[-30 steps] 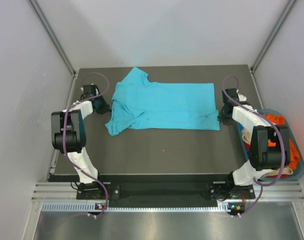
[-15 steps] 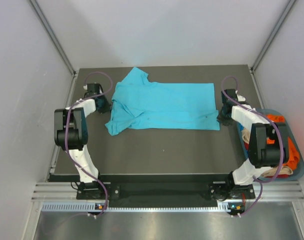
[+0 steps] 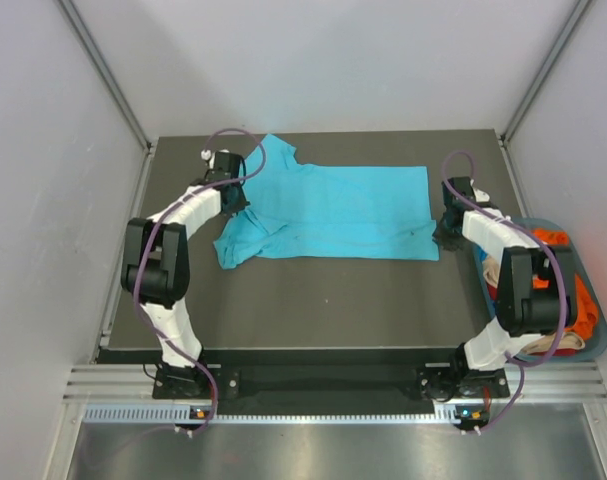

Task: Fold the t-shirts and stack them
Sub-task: Fold the tshirt

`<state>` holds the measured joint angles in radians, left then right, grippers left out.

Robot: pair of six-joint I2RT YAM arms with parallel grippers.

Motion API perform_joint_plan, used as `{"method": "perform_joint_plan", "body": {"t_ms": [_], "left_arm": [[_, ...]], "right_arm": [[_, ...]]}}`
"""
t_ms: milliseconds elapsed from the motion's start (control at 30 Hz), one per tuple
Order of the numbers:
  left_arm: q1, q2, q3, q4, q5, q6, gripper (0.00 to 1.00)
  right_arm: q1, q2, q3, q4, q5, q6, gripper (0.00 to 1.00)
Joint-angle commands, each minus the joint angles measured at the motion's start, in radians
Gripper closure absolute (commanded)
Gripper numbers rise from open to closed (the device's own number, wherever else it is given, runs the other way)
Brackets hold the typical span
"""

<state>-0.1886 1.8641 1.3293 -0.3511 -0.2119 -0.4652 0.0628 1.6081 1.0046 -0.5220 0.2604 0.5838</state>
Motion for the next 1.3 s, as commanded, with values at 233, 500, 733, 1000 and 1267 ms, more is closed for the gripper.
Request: {"method": "perform_joint_plan", "body": {"t_ms": [233,500,733,1000,1267], "left_arm": [[0.017,0.061,0.128,-0.13,0.055,0.063,0.69],[0.181,-0.02,0.157,-0.18,0.296,0.105,0.61],[0.218,0.035,0.142,-0.054,0.324,0.145,0.67],[0.245,0.116,0.122,0.077,0.362,0.187,0.67],[0.244,0.175,0.104,0.122,0.364,0.208,0.69]], "right_arm": [[0.002,-0.088,0.063,-0.038,0.0,-0.007,0.83],[0.005,-0.117,0.086,-0.055,-0.012,-0.012,0.83],[0.006,-0.114,0.089,-0.05,-0.023,-0.009,0.83],[0.006,-0.103,0.101,-0.05,-0.004,-0.018,0.83],[0.005,-0.111,0.1,-0.059,-0.012,-0.003,0.83]]}}
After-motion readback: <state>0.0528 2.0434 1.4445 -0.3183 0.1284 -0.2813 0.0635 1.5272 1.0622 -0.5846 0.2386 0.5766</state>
